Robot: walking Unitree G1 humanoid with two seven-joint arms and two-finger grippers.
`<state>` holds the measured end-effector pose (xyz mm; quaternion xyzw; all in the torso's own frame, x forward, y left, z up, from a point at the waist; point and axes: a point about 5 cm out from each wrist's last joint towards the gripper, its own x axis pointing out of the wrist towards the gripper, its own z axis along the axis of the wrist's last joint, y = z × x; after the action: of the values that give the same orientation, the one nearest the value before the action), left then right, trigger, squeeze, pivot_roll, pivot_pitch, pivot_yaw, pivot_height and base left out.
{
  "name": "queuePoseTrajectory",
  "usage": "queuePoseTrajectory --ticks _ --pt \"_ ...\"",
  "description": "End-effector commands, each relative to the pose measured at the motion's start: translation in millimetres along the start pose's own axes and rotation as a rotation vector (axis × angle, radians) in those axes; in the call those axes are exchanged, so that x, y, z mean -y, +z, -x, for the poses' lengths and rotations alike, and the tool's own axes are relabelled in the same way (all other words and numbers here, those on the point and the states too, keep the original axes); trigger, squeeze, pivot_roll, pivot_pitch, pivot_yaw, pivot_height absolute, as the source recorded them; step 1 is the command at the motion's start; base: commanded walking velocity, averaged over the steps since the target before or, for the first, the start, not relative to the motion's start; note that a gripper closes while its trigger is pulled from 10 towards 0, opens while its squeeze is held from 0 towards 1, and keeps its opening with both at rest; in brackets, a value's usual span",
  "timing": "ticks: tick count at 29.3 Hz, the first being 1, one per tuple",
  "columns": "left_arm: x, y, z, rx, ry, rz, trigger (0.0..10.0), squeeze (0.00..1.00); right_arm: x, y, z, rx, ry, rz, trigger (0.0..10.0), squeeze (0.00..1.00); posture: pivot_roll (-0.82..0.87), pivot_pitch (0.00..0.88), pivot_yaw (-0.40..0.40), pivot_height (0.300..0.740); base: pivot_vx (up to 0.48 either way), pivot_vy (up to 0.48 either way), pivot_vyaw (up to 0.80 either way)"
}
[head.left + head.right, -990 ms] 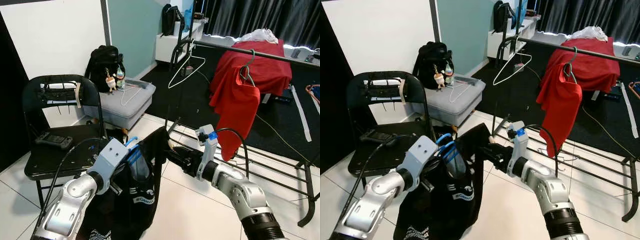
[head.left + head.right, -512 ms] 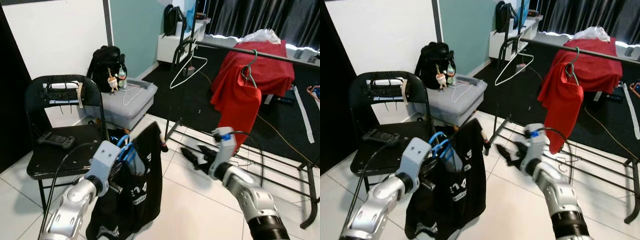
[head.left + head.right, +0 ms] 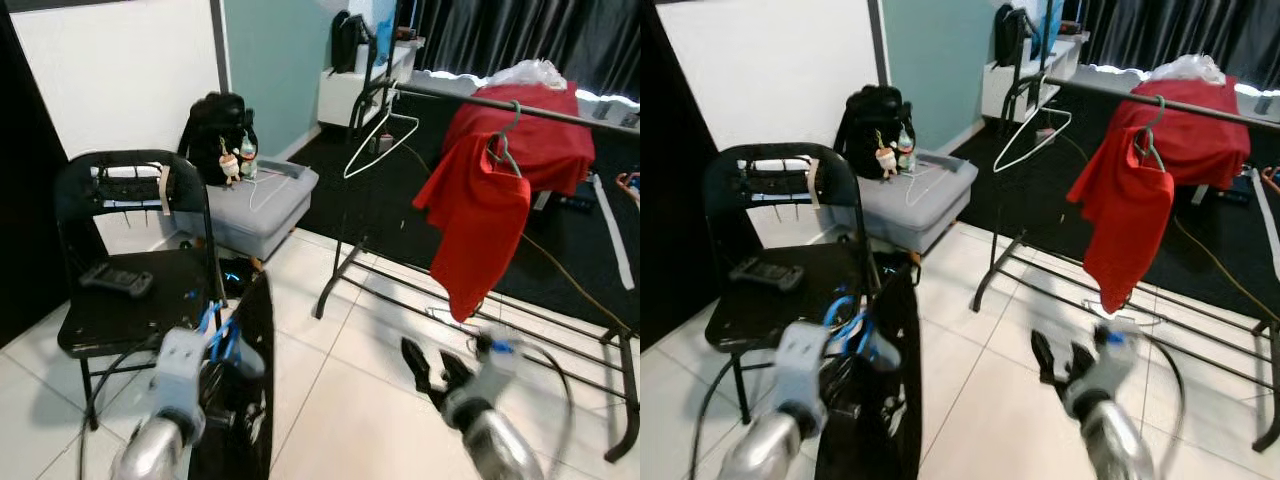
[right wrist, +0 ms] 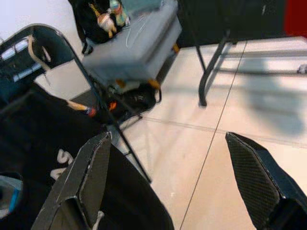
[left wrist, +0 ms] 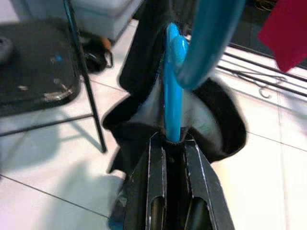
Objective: Hang hanger
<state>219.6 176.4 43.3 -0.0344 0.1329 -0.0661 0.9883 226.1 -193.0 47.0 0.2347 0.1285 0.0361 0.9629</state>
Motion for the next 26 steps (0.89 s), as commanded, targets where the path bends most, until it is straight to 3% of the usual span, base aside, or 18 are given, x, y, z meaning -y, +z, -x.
queuePoseTrajectory --ticks 1,6,9,16,26 --pt "3.7 11.6 -3.0 0.067 -0.018 0.014 10.0 0.0 -4.6 9.1 -2.4 0.04 0.026 0.001 10.0 0.0 -0.03 0.0 -0.05 0.74 0.0 0.0 0.0" --pt "4.6 11.1 -11.8 0.087 -0.036 0.07 10.0 0.0 -4.2 10.5 -9.9 0.068 0.036 -0.058 10.0 0.0 -0.03 0.0 -0.04 0.74 0.0 0.0 0.0" --pt "7.3 12.9 -18.2 0.1 -0.098 0.143 10.0 0.0 -5.5 11.3 -13.9 0.068 0.056 -0.116 10.0 0.0 -0.04 0.0 -0.036 0.74 0.0 0.0 -0.8" --pt "6.4 16.7 -16.3 0.12 -0.111 0.232 10.0 0.0 -6.1 12.1 -8.3 0.07 0.054 -0.13 10.0 0.0 -0.06 0.0 -0.022 0.74 0.0 0.0 -0.8" --pt "19.3 22.1 -24.1 0.144 -0.185 0.165 10.0 0.0 -1.8 16.0 -6.6 0.109 0.055 -0.156 10.0 0.0 -0.08 0.0 -0.02 0.74 0.0 0.0 -0.74"
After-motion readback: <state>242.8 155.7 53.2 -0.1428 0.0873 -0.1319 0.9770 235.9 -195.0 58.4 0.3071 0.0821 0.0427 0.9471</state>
